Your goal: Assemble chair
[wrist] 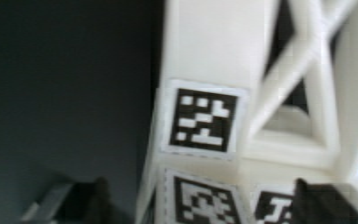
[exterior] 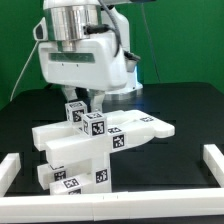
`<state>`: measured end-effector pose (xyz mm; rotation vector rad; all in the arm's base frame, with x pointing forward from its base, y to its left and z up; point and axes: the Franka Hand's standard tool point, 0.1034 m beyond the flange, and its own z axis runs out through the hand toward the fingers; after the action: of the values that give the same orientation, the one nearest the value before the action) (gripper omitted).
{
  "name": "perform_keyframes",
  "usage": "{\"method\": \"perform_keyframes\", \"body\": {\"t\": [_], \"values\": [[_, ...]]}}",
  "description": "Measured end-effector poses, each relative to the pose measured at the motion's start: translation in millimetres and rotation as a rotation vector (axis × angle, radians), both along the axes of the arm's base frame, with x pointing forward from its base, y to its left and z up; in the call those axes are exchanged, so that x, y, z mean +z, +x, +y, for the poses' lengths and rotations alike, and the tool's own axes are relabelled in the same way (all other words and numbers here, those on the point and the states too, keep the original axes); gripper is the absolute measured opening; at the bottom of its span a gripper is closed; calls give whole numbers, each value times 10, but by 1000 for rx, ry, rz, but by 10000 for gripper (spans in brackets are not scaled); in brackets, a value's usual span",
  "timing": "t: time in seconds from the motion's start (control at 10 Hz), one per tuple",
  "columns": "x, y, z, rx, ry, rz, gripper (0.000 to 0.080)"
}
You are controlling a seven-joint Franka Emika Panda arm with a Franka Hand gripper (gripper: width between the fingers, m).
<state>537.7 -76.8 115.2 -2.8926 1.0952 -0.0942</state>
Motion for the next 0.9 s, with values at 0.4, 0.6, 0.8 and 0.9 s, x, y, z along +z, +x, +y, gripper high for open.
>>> {"method": "perform_keyframes", "body": {"t": [0.4,0.6,0.8,0.9], "values": [[29,4,-101,533,-60,3,647],[27,1,-112,611,-70,7,649],[5,6,-72,788,-96,17,649],[-29,-2,-55,852,-106,13,649]]}}
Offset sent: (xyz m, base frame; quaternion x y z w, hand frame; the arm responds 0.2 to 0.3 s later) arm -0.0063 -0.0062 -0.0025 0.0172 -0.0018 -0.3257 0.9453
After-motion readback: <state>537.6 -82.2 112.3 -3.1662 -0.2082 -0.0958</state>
